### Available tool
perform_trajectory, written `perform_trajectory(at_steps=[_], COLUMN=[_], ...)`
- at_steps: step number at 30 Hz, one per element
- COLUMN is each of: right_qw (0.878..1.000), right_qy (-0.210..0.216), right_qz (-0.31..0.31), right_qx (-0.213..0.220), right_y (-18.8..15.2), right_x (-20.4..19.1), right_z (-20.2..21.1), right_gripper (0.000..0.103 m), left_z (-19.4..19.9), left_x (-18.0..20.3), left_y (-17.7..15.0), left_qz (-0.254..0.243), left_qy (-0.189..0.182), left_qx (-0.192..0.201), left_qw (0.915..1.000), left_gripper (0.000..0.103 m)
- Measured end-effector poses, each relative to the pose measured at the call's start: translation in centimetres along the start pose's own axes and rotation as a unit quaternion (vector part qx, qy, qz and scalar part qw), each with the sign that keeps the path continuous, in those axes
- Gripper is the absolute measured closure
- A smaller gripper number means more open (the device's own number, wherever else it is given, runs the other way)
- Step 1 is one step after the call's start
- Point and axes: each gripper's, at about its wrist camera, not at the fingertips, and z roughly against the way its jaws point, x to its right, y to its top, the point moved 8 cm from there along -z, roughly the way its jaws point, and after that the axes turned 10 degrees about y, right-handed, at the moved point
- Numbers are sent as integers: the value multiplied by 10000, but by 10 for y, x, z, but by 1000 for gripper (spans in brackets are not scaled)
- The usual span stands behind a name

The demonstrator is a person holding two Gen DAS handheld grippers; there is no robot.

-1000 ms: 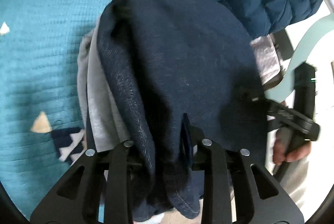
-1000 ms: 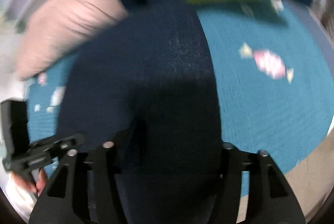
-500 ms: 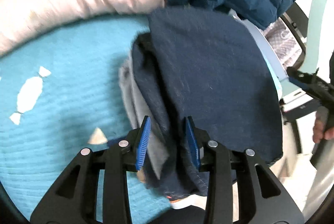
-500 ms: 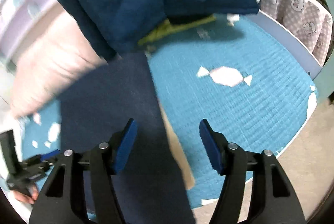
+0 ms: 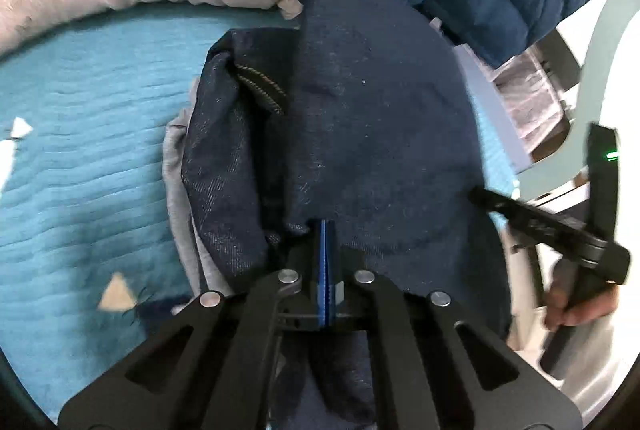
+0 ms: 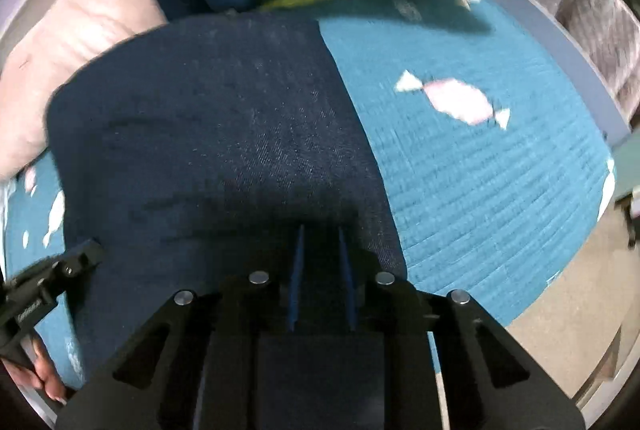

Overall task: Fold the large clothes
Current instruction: 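Lower the bundle onto the folded clothes stack and open both grippers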

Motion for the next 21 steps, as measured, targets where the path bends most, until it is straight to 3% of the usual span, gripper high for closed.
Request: perform_trajectory(at_steps=[7, 10, 12, 15, 18, 21], right_qw=[9978, 9955, 9946, 9914, 9850, 9807], right_qy=[539, 767, 764, 706, 886, 950], right_qz=[-359, -523, -676, -1094, -1465, -1703], right_qx=[153, 199, 192, -148, -217, -122], right_y=[-1, -11, -25, -52, -68, -65], right_x=[4, 5, 10, 25, 34, 32], right_z=[30, 54, 65, 35, -1, 15], right_gripper=[84, 84, 84, 87, 87, 86], left_z=[21, 43, 36, 8, 0, 18], left_x=[9, 25, 26, 16, 13, 19], left_y=[1, -26, -51, -64, -65, -63], left_qz=[87, -37, 197, 345, 641, 401], left_qy=[128, -154, -197, -225, -602, -276], left_qx=[-537, -679, -1067, -884, -975, -1094], left_qw=[9984, 9976, 9939, 9952, 9913, 9928], left_gripper=[102, 102, 103, 100, 100, 100])
